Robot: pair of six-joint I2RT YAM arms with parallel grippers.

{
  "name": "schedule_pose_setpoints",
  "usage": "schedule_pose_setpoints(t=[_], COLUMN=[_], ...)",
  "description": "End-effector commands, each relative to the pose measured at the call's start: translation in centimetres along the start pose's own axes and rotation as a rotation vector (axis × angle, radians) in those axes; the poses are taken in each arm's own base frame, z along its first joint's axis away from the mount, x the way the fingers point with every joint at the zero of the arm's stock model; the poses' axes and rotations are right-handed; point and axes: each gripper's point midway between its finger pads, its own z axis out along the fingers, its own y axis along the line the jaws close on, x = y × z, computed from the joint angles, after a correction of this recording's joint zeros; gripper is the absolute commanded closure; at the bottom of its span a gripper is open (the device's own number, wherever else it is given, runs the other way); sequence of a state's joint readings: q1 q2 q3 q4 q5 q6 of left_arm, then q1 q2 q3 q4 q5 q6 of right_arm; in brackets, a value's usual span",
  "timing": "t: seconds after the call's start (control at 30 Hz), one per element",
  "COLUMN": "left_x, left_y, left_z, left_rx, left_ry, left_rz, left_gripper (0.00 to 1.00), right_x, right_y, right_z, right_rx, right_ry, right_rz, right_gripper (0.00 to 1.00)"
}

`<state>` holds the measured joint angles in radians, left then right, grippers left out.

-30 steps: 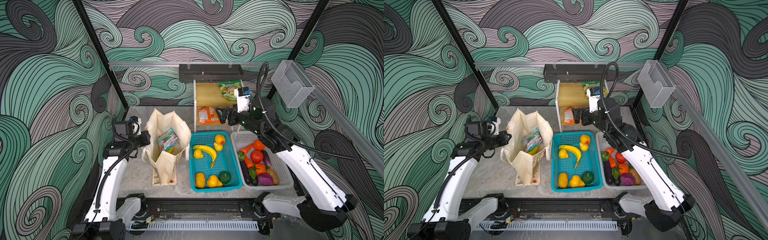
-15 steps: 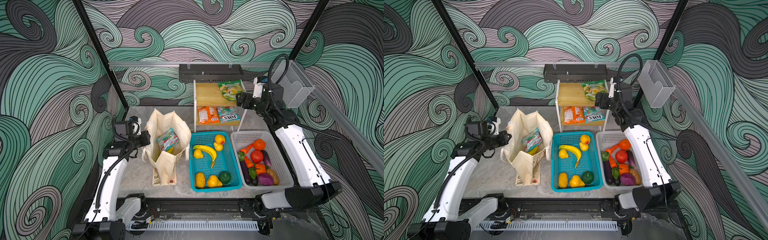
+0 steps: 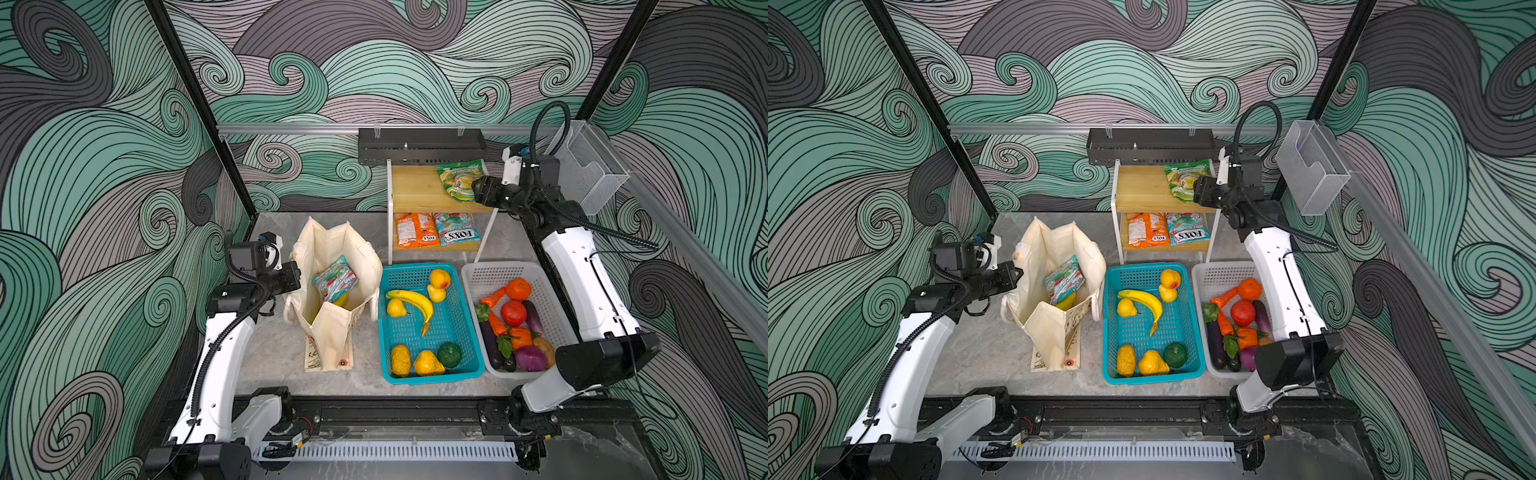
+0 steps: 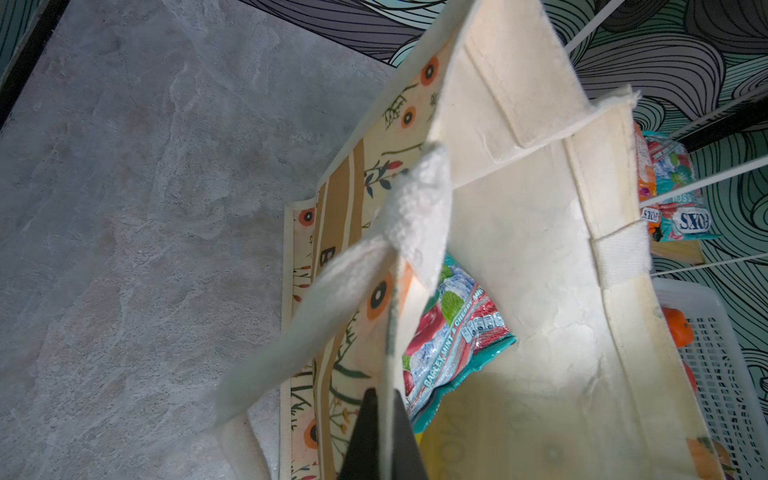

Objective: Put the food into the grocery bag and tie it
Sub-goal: 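Raise the right gripper out of the tote toward the shelf, then close the right gripper on the green Spring Tea candy bag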

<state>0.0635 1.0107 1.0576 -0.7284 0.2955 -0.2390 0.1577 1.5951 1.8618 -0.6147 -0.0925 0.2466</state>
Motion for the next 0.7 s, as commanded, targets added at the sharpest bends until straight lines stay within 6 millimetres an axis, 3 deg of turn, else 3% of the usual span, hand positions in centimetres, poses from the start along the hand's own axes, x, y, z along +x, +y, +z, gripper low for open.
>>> schedule_pose_setpoints(t=[0.0, 0.17, 0.67], left_x=[0.3, 0.3, 0.3], left_y=[0.6, 0.5, 0.5], left_z=[0.1, 0.0, 0.0], left_rx=[-0.029, -0.027, -0.025], left_ry=[0.016, 0.012, 0.012], left_rz=[-0.002, 0.000, -0.001], left_gripper=[1.00, 1.00, 1.00], right_x=[0.1, 0.9, 2.8], right_y=[1.1, 2.1, 7.6], right_z=[-0.1, 0.6, 2.3], right_rx=[-0.054, -0.083, -0.202], right_ry=[0.026, 0.068, 0.139], right_rz=[0.026, 0.028, -0.010], right_gripper=[0.34, 0.34, 0.34])
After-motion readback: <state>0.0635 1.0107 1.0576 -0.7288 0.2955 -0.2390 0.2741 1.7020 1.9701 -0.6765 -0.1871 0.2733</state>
